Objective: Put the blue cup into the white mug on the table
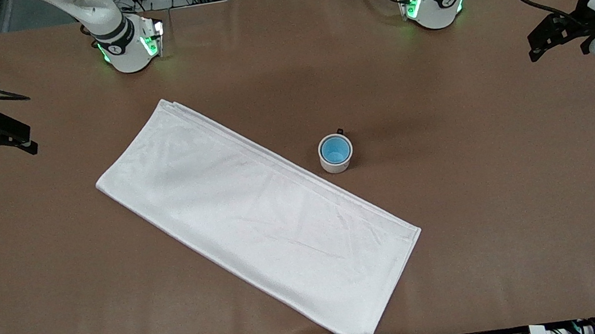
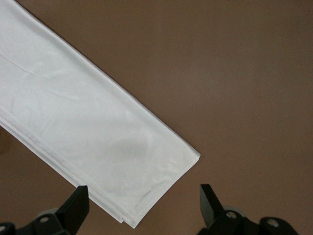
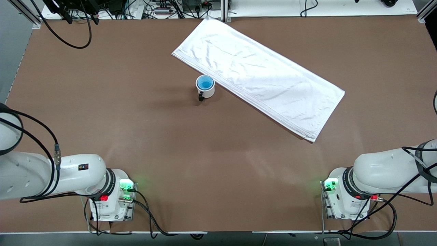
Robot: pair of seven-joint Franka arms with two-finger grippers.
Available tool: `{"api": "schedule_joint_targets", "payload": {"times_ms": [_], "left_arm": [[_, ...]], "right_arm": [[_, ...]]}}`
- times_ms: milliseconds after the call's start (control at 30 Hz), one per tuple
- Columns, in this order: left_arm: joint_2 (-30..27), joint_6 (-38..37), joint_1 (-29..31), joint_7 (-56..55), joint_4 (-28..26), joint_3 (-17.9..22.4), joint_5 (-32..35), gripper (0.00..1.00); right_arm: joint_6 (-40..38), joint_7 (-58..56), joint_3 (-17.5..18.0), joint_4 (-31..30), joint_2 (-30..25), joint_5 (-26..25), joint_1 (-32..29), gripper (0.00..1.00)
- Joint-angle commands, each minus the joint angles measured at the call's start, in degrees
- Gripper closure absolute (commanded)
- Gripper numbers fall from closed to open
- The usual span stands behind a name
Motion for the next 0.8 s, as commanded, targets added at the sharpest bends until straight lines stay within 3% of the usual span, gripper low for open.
{"api": "schedule_joint_targets", "payload": {"times_ms": [0,767], "left_arm": [[2.59,-3.13,0.57,1.15,5.08,0.94,-1.34,0.0],[4.17,-2.78,0.31,1.59,6.66,0.77,-0.38,0.0]], "right_arm": [[-1.28,-0.4,0.45,0.47,-0.42,0.42,-0.85,0.0],[-3.22,-0.4,0.45,0.39,-1.74,0.42,-1.47,0.0]]}}
